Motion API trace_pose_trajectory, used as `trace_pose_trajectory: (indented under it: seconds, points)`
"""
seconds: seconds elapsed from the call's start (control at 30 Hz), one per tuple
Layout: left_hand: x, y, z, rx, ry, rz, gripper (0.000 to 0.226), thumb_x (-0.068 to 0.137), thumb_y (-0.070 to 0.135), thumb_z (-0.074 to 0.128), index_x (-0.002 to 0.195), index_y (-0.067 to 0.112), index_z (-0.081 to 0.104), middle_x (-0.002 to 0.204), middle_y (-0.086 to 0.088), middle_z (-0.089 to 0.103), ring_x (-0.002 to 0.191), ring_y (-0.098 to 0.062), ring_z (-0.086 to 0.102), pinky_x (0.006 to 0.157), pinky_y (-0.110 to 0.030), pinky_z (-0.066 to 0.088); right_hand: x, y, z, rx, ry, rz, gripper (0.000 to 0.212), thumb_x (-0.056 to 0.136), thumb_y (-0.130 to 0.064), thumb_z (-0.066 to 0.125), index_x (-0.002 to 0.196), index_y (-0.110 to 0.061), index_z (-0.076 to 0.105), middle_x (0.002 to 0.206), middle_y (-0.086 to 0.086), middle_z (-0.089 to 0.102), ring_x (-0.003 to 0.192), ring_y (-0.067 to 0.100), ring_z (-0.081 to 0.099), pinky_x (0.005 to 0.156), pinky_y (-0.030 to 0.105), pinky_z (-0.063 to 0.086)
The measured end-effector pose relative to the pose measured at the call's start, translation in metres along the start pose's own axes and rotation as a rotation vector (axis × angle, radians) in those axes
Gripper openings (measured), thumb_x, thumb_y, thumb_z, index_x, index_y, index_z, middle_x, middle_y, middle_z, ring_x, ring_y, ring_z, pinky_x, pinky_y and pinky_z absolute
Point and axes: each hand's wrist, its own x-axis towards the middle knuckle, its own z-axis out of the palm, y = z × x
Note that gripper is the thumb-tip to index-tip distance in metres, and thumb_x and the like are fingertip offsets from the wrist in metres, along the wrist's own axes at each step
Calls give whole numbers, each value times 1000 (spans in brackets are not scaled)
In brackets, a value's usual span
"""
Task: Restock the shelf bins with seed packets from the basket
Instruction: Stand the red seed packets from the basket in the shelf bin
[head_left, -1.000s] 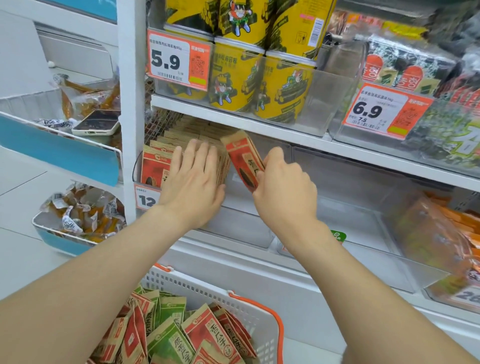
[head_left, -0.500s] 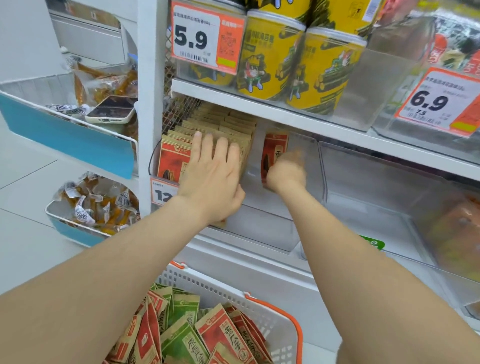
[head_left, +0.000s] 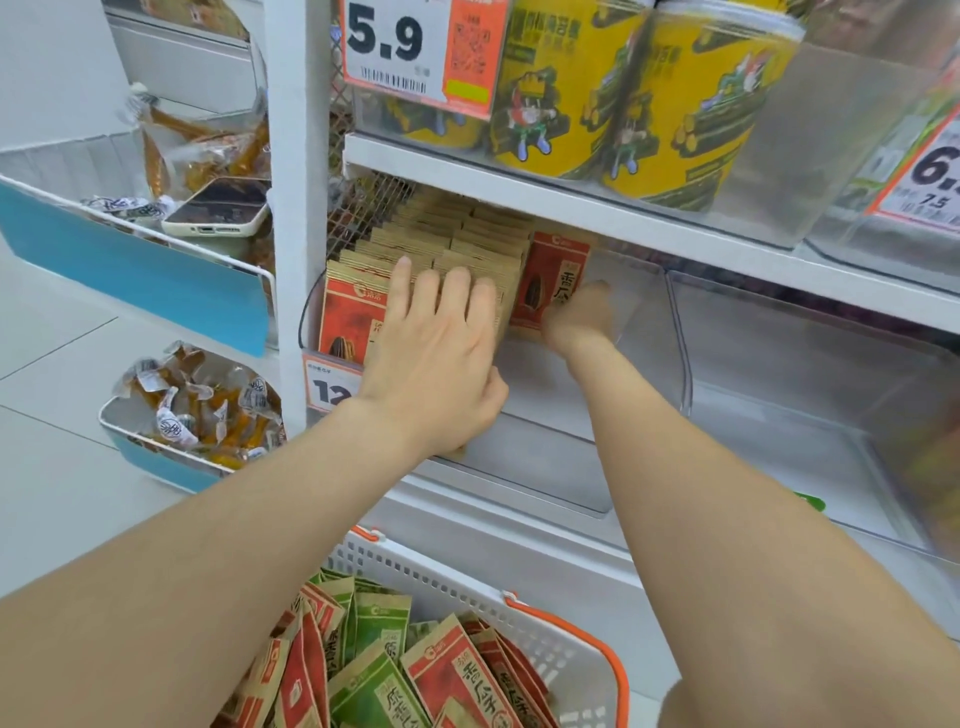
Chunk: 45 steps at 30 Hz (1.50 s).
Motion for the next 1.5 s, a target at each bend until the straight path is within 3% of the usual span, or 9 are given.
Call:
trace_pose_trajectory:
  seconds: [0.37, 0.53, 0.7, 0.87, 1.07, 1.17, 1.3, 1.37, 1.5]
  points:
    - [-4, 0, -5, -50, -7, -3, 72, 84, 44, 50, 143, 5, 42, 140, -18, 46, 129, -41, 44, 125, -62, 15, -21, -9, -11, -189, -101, -50, 59, 97, -12, 62, 148, -3, 35, 148, 20, 47, 132, 38, 54, 99, 40, 50]
    - [-15, -3, -14, -188, 117, -8, 54, 99, 34, 43, 144, 4, 45, 151, -20, 43, 145, -40, 36, 125, -60, 20, -68, -14, -37, -366, 57, -450, 28, 91, -17, 54, 114, -5, 65, 114, 21, 66, 105, 43, 64, 83, 40, 53]
    - [-35, -6, -38, -151, 251, -62, 24, 84, 15, 57, 106, 6, 50, 110, -19, 49, 98, -38, 46, 80, -47, 40, -122, -13, -72, -379, 74, -830, 26, 83, -17, 45, 79, -17, 71, 80, 10, 72, 79, 39, 65, 68, 40, 54]
    - [-69, -6, -42, -160, -206, -88, 18, 94, 28, 55, 101, 14, 47, 105, -14, 61, 91, -37, 55, 67, -41, 39, -161, 12, -73, -639, -403, -1109, 17, 74, -22, 43, 57, -21, 45, 61, 7, 60, 59, 35, 50, 56, 35, 44]
    - [-107, 8, -28, -61, -815, 93, 30, 106, 37, 47, 128, 18, 51, 125, -11, 57, 99, -32, 57, 76, -40, 47, -206, 103, -26, -995, -1033, -801, 19, 87, -16, 52, 77, -9, 66, 72, 8, 66, 69, 28, 60, 68, 43, 60]
    - [-121, 16, -19, -84, -1009, 148, 35, 107, 34, 46, 137, 17, 54, 134, -11, 56, 108, -31, 61, 86, -41, 51, -238, 147, -8, -1096, -1199, -733, 17, 97, -15, 54, 107, -7, 65, 101, 11, 69, 91, 31, 65, 79, 39, 56]
    - [-134, 27, -7, -86, -1141, 199, 40, 107, 37, 47, 136, 15, 62, 131, -11, 65, 97, -27, 64, 86, -39, 54, -273, 198, 13, -1043, -1340, -628, 77, 102, -22, 59, 164, -21, 12, 151, 20, 44, 119, 38, 60, 90, 45, 54]
    - [-136, 31, -6, -89, -1145, 208, 38, 107, 35, 47, 135, 15, 63, 130, -11, 66, 92, -27, 61, 82, -37, 53, -283, 212, 21, -1051, -1330, -601, 97, 102, -28, 61, 163, -35, -13, 164, 19, 22, 129, 44, 53, 99, 53, 53]
    - [-135, 31, -8, -108, -1113, 200, 36, 107, 33, 46, 135, 16, 61, 128, -11, 64, 108, -32, 68, 91, -42, 58, -290, 212, 28, -993, -1238, -552, 99, 99, -26, 66, 164, -37, -8, 161, 28, 19, 137, 48, 44, 107, 52, 48]
